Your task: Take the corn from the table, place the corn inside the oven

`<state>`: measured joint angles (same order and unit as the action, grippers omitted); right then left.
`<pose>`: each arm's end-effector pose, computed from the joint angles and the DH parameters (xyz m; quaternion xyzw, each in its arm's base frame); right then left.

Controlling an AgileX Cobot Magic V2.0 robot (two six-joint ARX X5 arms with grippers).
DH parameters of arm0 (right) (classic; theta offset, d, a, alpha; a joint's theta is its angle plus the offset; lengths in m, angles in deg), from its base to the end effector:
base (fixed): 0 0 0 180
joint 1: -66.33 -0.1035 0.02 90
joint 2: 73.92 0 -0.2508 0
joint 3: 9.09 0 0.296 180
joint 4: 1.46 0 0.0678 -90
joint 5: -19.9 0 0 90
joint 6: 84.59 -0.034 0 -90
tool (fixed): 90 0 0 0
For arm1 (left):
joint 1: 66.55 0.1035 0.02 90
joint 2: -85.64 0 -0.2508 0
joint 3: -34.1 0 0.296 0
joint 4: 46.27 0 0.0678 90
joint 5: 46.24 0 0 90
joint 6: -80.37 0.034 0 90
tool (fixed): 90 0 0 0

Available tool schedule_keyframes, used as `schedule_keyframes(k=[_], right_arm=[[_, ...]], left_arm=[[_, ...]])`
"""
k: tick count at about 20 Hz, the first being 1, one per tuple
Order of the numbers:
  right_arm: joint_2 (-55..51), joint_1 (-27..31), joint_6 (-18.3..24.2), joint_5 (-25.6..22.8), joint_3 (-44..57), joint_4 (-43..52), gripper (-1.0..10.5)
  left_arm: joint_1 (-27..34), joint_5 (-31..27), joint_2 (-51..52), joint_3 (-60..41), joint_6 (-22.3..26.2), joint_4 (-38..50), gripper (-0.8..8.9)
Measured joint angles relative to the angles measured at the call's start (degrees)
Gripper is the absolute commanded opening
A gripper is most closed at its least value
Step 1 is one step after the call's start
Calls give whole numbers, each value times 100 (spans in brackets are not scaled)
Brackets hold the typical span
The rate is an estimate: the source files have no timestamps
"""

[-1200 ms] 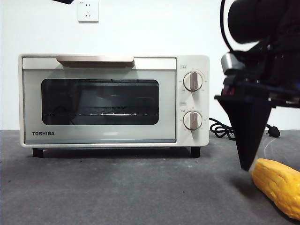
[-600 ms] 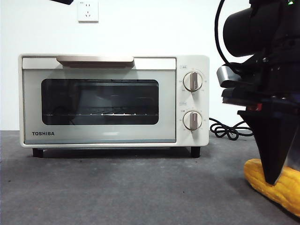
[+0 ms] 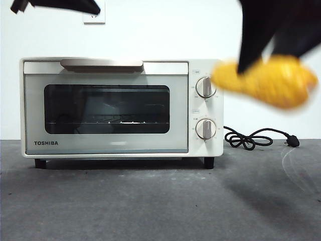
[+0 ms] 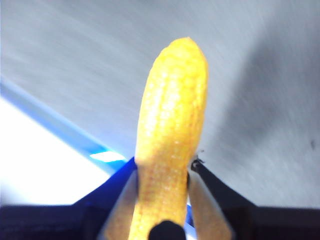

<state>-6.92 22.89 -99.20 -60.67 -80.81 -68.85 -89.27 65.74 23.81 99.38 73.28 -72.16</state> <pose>0.1875 0.1852 0.2687 -0.0536 0.5416 0.3139 0.7780 0.2615 -0.1233 0.3045 -0.0548 0.2173 -0.3603 0.9055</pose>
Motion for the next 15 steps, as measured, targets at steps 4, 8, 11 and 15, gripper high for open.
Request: schedule_keyframes(k=[4,8,11,15], right_arm=[[-420,-249,-136,-42,-385,-33,-12],[-654,-457,-240,-219,-776,-315,-12],[-754,-640,-278,-505,-1054,-511,-12],[-774,-809,-293,-811,-1316,-820,-12]], left_arm=[[0,-227,-361,0,0,177,-5],[0,-413,-667,0,9,332,-5],[0,-520,-841,0,42,422,-5],[0,-791,-960,0,90,527,-5]])
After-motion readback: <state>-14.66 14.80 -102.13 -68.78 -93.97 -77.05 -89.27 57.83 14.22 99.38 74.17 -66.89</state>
